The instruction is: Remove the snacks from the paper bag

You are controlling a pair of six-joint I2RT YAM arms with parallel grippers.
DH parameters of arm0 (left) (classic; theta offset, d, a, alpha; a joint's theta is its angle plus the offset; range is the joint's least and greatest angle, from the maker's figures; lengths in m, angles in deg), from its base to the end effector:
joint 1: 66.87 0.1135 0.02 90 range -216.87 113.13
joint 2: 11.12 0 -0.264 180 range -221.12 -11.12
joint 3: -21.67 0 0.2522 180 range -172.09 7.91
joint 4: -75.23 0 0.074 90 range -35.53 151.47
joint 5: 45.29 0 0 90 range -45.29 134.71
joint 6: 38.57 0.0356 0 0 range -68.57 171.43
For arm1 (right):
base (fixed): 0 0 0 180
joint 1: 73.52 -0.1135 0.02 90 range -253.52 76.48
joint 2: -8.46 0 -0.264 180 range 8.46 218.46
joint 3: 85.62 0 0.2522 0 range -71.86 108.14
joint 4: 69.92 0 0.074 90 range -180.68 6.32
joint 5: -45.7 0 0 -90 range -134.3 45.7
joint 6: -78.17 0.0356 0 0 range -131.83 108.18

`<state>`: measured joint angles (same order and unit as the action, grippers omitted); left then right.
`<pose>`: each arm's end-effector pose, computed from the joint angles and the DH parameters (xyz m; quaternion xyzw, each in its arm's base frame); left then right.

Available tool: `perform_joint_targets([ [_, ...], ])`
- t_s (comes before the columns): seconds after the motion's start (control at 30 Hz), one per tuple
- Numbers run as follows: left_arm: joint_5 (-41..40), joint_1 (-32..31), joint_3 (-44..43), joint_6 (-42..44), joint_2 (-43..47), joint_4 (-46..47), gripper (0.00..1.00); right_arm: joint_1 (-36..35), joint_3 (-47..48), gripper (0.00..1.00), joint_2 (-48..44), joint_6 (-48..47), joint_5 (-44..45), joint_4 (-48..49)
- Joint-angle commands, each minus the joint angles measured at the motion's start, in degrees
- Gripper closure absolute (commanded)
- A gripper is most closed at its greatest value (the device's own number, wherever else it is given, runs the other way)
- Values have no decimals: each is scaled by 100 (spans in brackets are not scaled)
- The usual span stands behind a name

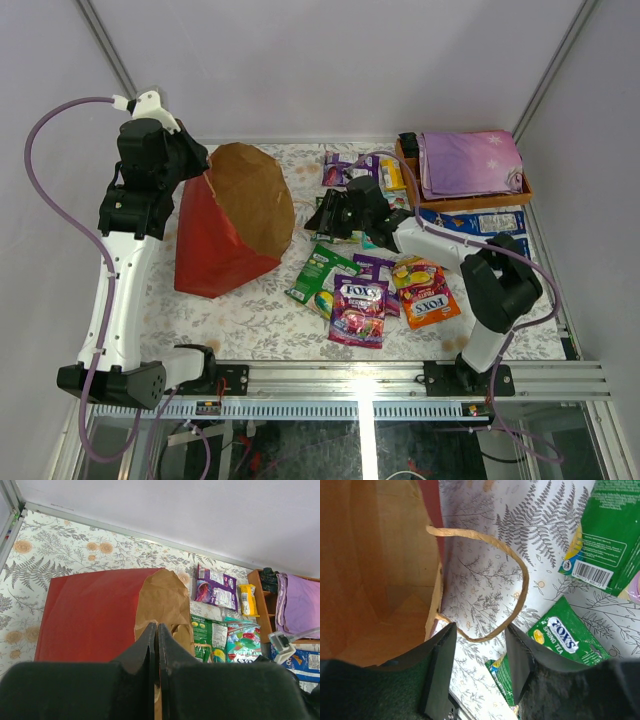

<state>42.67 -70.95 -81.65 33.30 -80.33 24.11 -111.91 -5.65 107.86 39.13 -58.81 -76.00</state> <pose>0.2394 -0.0158 0.4697 -0.1088 0.7965 -0.1005 0.5863 0.3071 0.2547 0.2433 0.0249 0.8413 0.4481 0.3013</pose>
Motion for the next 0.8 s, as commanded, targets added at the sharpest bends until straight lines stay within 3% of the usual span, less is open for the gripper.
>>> perform_joint_targets([
  [0.0, -114, 37, -80, 99, 2, 63, 100, -2, 313, 52, 103, 156, 85, -20],
  [0.17, -125, 41, -70, 83, 4, 63, 100, -2, 402, 74, 179, 205, 52, 91],
  [0.27, -149, 38, -79, 73, 9, 49, 100, -1, 395, 98, 165, 242, -34, 199],
  [0.57, -526, 37, 397, 20, 106, 263, 100, -15, 421, 100, -375, 143, -198, 58],
  [0.77, -771, 146, 415, 305, -171, 510, 100, -245, 1246, 100, -664, -120, -72, -378],
])
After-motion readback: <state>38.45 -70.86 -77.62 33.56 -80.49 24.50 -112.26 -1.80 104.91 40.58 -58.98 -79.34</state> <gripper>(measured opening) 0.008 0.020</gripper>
